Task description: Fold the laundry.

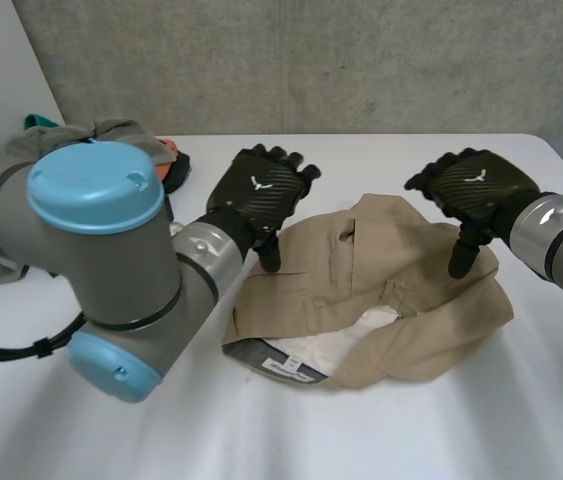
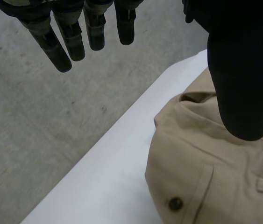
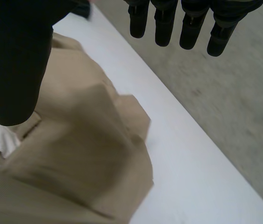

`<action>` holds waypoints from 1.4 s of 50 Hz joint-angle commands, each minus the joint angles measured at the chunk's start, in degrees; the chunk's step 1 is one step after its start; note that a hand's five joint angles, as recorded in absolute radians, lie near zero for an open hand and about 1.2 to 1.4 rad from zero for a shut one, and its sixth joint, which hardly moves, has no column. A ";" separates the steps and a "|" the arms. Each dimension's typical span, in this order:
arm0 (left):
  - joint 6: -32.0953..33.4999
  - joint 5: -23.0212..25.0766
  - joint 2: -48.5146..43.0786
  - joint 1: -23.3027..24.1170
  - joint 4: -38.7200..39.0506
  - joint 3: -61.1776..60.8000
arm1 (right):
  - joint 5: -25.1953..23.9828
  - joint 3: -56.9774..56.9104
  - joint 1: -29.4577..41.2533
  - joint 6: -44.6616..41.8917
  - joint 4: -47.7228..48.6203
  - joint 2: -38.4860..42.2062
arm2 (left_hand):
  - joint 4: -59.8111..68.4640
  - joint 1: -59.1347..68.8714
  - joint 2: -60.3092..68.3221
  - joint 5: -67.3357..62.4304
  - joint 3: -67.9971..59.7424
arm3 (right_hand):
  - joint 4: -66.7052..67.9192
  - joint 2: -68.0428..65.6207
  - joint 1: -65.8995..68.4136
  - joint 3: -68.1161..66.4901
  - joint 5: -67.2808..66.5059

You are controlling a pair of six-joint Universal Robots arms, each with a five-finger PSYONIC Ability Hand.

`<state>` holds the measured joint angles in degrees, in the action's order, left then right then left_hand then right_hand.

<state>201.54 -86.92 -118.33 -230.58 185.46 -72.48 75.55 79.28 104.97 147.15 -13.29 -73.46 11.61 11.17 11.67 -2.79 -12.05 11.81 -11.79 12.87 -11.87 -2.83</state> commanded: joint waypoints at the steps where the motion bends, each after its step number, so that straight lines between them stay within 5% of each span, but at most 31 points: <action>1: 2.10 6.58 -7.69 0.13 -0.19 10.93 | 9.60 1.31 -2.92 14.71 0.46 -0.19 | -1.61 -1.17 -1.67 2.79 2.05 | -1.81 1.79 -2.87 1.87 2.83; 10: 7.45 12.74 -23.07 -0.13 -10.28 32.56 | 14.01 9.48 -4.86 30.29 0.36 0.34 | -1.61 -1.17 -1.67 2.79 2.05 | -1.81 1.79 -2.87 1.87 2.83; 23: 20.64 16.88 -41.80 -1.10 -25.41 56.30 | 14.45 17.31 -2.41 32.94 9.86 3.67 | -1.61 -1.17 -1.67 2.79 2.05 | -1.81 1.79 -2.87 1.87 2.83; 26: 21.52 16.70 -43.04 -0.57 -24.89 58.33 | 15.15 17.31 -1.35 32.76 9.86 4.38 | -0.11 0.32 -0.17 1.29 0.56 | 13.93 -13.95 12.87 -13.87 -12.91; 29: 21.79 16.17 -42.87 -0.22 -22.61 58.68 | 14.89 16.88 -0.82 32.50 10.12 4.64 | 50.24 50.68 50.18 -49.06 -49.80 | 61.98 -62.00 60.92 -61.92 -60.95; 30: 21.79 15.65 -42.69 -0.22 -21.73 58.60 | 14.80 16.70 -0.82 32.24 10.21 4.56 | 66.23 66.66 66.17 -65.05 -65.79 | 68.13 -68.15 67.07 -68.07 -67.10; 31: 21.44 13.64 -41.73 0.04 -19.37 58.42 | 14.36 16.00 -0.82 31.45 10.64 4.38 | 68.37 68.80 68.31 -67.19 -67.93 | 68.19 -68.21 67.13 -68.13 -67.17; 37: 17.22 1.33 -34.09 -0.13 -13.20 53.25 | 8.48 7.93 -0.73 20.39 16.61 6.04 | 68.39 68.83 68.33 -67.21 -67.95 | 68.19 -68.21 67.13 -68.13 -67.17; 43: 10.99 -3.59 -18.03 -1.36 -10.22 39.91 | 0.05 -9.44 2.68 10.71 21.98 10.70 | 68.39 68.83 68.33 -67.21 -67.95 | 68.19 -68.21 67.13 -68.13 -67.17; 51: 4.05 -14.31 1.84 -2.25 -5.65 18.56 | -6.80 -29.41 7.96 14.82 30.23 19.39 | 68.39 68.83 68.33 -67.21 -67.95 | 68.19 -68.21 67.13 -68.13 -67.17; 62: -8.34 -15.72 6.98 5.04 -0.98 -2.91 | -19.91 -27.44 11.31 22.83 37.71 28.11 | 68.39 68.83 68.33 -67.21 -67.95 | 68.19 -68.21 67.13 -68.13 -67.17; 64: -10.37 -16.87 5.57 5.84 -1.16 -4.24 | -20.71 -25.50 11.13 22.83 38.07 28.55 | 68.39 68.83 68.33 -67.21 -67.95 | 54.99 -55.01 53.93 -54.93 -53.96; 67: -14.68 -18.98 2.58 6.89 -2.56 -5.04 | -20.89 -21.81 10.52 22.57 37.28 28.73 | 68.24 68.68 68.18 -67.06 -67.80 | 8.71 -8.73 7.65 -8.65 -7.69; 70: -18.10 -20.21 0.82 7.95 -6.58 -4.60 | -18.70 -19.17 9.99 21.87 33.96 27.68 | 54.17 54.60 54.11 -52.99 -53.72 | 2.25 -2.27 1.19 -2.19 -1.22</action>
<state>189.63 -104.43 -113.13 -224.53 183.72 -77.12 54.86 54.52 116.03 170.18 24.38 -44.72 67.66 64.42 67.66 -56.63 -66.97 27.19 -24.71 24.51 -26.68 -15.69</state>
